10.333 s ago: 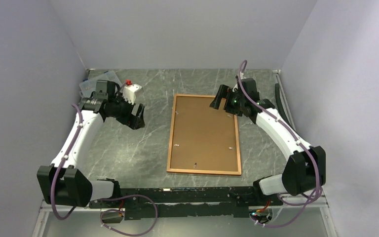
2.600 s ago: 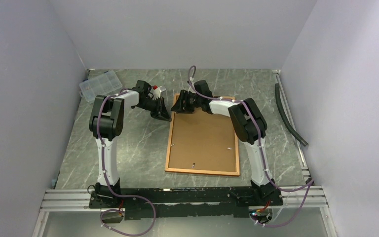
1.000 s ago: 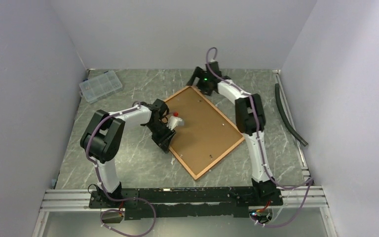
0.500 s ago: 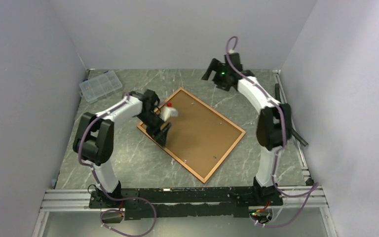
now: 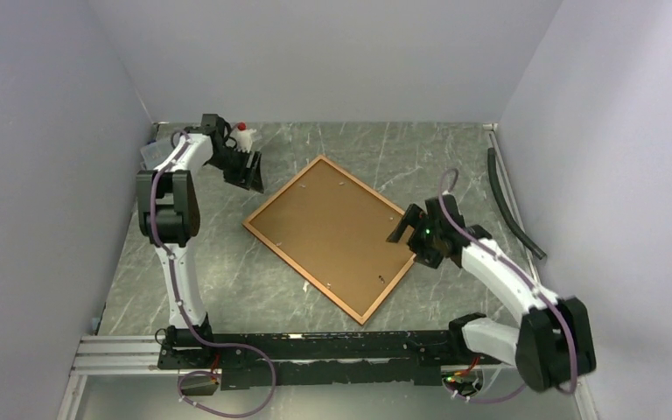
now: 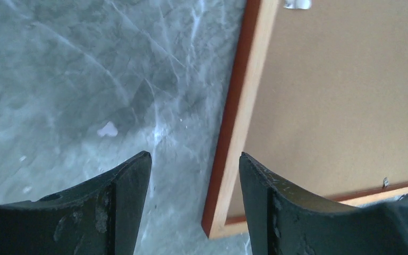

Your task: Put the photo into the frame

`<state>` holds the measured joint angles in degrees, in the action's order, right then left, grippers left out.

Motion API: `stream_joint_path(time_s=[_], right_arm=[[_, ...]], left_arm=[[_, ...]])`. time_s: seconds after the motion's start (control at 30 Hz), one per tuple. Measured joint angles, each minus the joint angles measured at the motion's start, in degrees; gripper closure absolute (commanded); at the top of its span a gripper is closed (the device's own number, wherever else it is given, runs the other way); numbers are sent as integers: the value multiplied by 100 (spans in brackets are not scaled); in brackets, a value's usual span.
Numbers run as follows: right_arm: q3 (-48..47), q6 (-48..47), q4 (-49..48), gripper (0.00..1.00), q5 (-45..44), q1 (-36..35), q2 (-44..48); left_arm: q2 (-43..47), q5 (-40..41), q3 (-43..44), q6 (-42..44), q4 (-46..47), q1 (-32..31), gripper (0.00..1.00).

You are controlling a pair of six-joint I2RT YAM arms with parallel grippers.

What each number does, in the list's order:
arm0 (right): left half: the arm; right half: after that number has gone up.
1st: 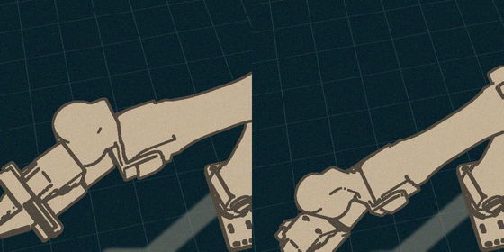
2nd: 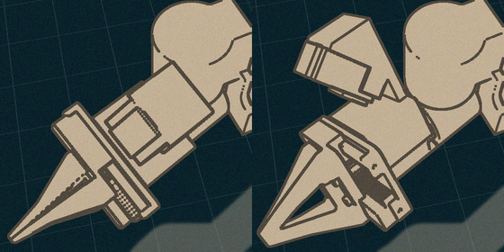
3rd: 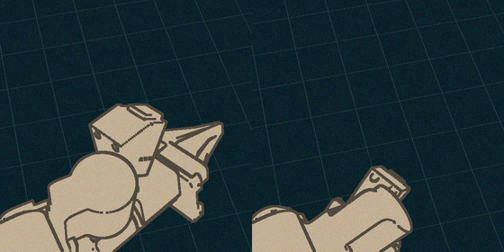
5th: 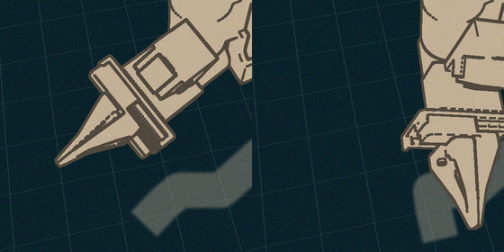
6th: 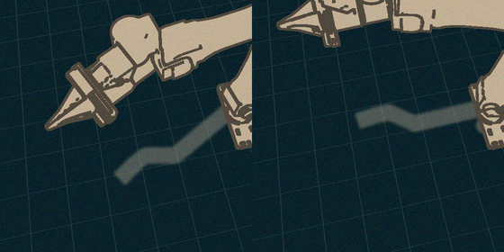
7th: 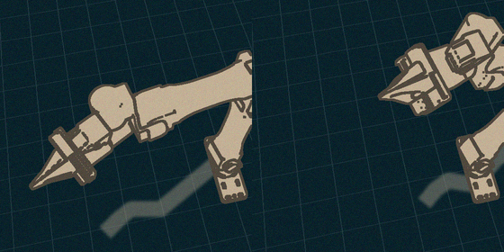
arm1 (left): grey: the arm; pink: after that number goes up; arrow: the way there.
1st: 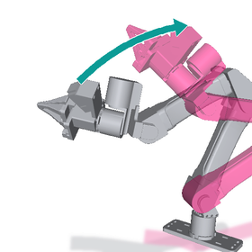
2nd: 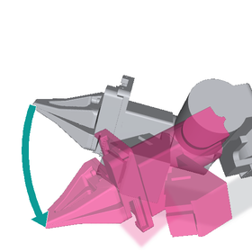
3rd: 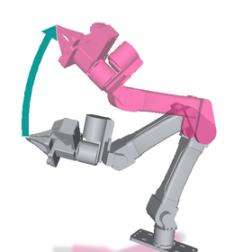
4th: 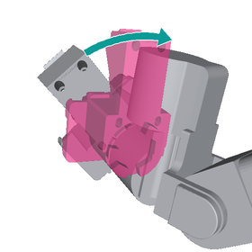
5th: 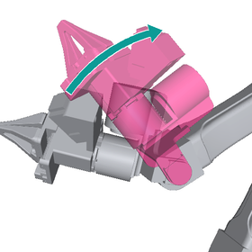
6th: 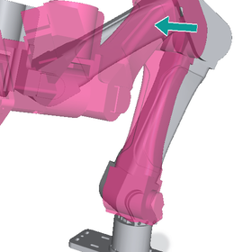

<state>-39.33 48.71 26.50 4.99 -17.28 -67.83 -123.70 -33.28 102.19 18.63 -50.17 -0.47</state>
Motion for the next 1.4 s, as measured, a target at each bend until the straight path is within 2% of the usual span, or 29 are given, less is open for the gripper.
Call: stream_joint_path(time_s=[0.13, 0.2, 0.27, 0.5, 0.8, 1.0, 1.23, 1.4], right_arm=[[540, 219, 162, 0, 68, 4, 907], [726, 304, 101, 0, 146, 4, 1062], [903, 376, 11, 0, 197, 4, 964], [833, 328, -302, 0, 369, 122, -61], [-142, -249, -306, 0, 319, 706, -1156], [-1145, -730, -258, 0, 17, 804, -2015], [-2162, -911, -302, 0, 256, 769, -2828], [-2608, -970, -243, 0, 94, 765, -3047]], left_arm=[[-535, -72, 116, -243, 15, -63, 37], [-570, -192, 111, -354, 35, -79, 51], [-568, -271, 109, -411, 157, -85, 59], [-485, -540, -400, -470, 511, -68, 63], [146, -601, -1449, 109, 579, -46, 66], [737, -509, -2326, 990, -212, -44, 64], [1467, -776, -3126, 1582, -1296, -243, 55], [1906, -789, -3198, 1469, -1443, -153, 50]])
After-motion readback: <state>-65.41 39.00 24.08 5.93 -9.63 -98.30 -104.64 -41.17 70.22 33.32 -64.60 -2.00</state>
